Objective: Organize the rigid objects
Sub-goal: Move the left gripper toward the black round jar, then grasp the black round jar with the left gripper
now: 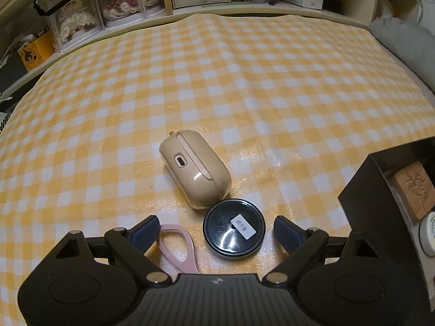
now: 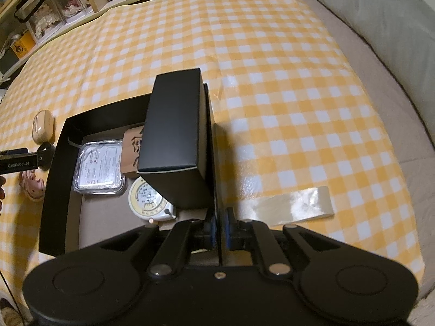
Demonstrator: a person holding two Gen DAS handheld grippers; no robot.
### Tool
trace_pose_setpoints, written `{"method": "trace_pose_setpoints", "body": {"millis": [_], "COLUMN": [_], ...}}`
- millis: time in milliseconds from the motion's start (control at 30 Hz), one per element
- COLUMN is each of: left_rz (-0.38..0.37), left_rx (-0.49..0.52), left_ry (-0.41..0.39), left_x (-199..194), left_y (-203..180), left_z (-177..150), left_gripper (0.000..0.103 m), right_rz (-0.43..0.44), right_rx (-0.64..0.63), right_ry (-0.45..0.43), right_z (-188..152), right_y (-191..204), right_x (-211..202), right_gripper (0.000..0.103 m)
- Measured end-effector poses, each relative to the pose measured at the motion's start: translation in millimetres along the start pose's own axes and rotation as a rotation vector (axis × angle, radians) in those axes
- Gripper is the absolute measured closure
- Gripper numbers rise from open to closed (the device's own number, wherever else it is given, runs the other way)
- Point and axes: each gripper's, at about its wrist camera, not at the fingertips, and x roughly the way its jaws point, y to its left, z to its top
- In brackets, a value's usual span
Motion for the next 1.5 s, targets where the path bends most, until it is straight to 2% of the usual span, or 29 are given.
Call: {"method": "trace_pose_setpoints", "body": {"millis": [400, 533, 767, 833, 900, 1133, 1300, 1500], "left_rz": [0.004, 0.004, 0.0, -0.004, -0.028, -0.018, -0.014, -0.043], "left_rx": [-0.012, -0.014, -0.015, -0.014, -0.011, -0.011, -0.051, -0.08], "left_ry": [0.015, 0.011, 0.011, 0.015, 0.012, 0.017, 0.012, -0.035], "left_x": [11.3, 9.3, 5.3, 3.1, -0.7, -2.6, -6.2, -31.0], "left_y": [6.8, 6.6, 7.3, 6.3, 4.1, 1.9, 11.2, 13.4], "left_z": [-1.6, -2.9, -4.2, -3.3, -1.2, 1.1, -2.1, 3.9], "left_gripper": [0.014, 0.022, 0.026, 0.034, 0.052, 0.052, 0.053, 0.053], "right_rz": [-0.016, -0.017, -0.019, -0.02, -0.02, -0.021, -0.02, -0.021], "right_rx": [-0.041, -0.043, -0.045, -0.045, -0.045, -0.045, -0.044, -0.047], "right_ry": [-0.027, -0.028, -0.028, -0.028, -0.028, -0.028, -0.028, -0.029], "right_z": [-0.6, -0.5, -0.5, -0.5, -0.5, -0.4, -0.5, -0.7], "right_y": [3.4, 3.7, 3.9, 4.0, 4.1, 4.2, 4.4, 4.1], "right_x": [-1.3, -1.3, -1.1, -1.0, -1.1, -1.1, -1.0, -1.1], "right_gripper": [0.1, 0.1, 0.1, 0.1, 0.1, 0.1, 0.1, 0.1]}}
